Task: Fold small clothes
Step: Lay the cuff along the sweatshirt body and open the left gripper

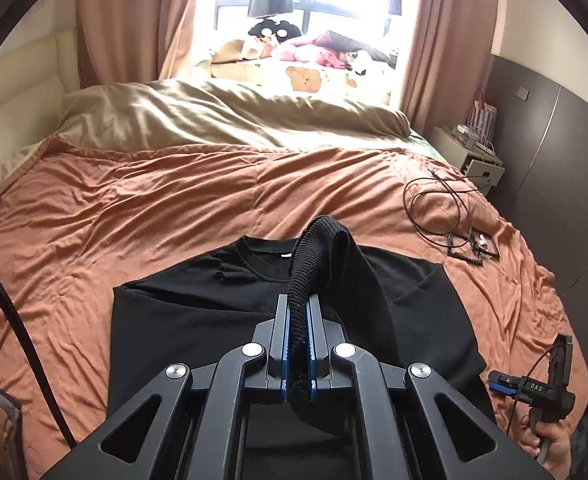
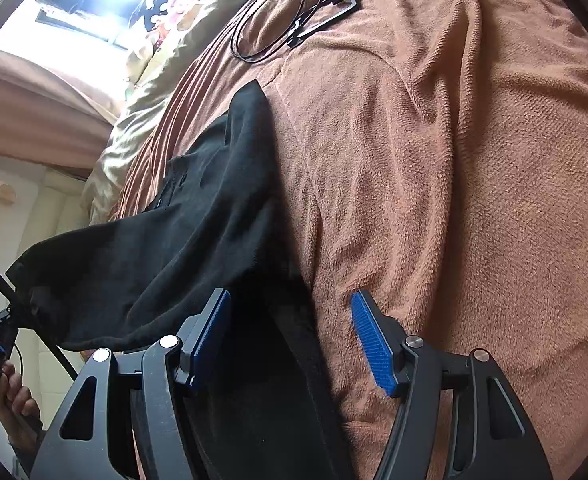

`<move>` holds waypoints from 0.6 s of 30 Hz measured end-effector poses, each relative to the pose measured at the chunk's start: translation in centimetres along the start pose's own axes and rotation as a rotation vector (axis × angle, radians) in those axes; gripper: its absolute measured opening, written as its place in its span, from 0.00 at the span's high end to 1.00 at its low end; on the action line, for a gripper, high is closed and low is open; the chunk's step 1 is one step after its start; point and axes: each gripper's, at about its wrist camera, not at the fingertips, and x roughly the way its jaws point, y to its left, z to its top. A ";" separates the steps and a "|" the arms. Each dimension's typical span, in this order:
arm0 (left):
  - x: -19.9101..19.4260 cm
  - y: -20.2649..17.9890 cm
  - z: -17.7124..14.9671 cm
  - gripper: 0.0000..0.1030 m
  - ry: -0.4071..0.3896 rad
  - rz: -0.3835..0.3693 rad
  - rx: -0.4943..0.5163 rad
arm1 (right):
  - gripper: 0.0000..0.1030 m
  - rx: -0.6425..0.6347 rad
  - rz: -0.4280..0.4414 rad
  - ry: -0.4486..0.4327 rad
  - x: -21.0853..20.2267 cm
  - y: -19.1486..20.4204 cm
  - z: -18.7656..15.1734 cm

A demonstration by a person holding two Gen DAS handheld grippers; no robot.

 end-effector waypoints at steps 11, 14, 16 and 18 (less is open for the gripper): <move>1.1 4.9 -1.8 0.93 0.020 0.038 -0.102 | 0.41 -0.083 -0.067 -0.004 0.6 1.8 -0.5; 2.2 6.1 -2.9 0.93 0.041 0.040 -0.123 | 0.41 -0.121 -0.115 -0.002 1.1 2.4 -0.6; 3.0 7.0 -3.7 0.93 0.056 0.045 -0.140 | 0.41 -0.143 -0.139 -0.006 1.2 3.0 -0.7; 3.7 8.0 -4.5 0.93 0.073 0.050 -0.165 | 0.41 -0.168 -0.163 -0.014 1.5 3.6 -0.7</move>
